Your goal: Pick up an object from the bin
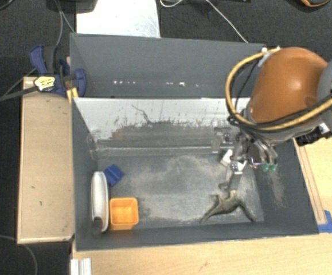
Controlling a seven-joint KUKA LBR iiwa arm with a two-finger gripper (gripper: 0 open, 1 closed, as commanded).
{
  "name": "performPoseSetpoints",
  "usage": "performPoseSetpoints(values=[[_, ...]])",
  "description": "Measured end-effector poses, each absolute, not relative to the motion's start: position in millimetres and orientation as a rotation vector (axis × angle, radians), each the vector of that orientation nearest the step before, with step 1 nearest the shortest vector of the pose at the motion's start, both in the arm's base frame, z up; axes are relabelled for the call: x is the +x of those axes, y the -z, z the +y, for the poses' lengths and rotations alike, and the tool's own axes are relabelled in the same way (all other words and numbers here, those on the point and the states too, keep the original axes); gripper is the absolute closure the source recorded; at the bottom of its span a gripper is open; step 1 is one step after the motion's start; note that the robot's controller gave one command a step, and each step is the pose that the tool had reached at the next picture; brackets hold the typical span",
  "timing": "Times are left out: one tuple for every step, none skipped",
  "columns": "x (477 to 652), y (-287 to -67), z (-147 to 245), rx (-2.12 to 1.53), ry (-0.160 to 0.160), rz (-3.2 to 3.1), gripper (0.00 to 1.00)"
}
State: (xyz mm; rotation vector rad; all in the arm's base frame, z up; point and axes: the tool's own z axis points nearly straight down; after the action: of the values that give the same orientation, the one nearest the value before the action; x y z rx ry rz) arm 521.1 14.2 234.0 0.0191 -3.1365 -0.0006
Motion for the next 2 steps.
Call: performPoseSetpoints(values=[[522.6, -238.0, 14.1, 0.018, 0.001, -3.145, 0.0], [500.5, -144.0, 21.6, 0.114, 0.001, -3.143, 0.0]])
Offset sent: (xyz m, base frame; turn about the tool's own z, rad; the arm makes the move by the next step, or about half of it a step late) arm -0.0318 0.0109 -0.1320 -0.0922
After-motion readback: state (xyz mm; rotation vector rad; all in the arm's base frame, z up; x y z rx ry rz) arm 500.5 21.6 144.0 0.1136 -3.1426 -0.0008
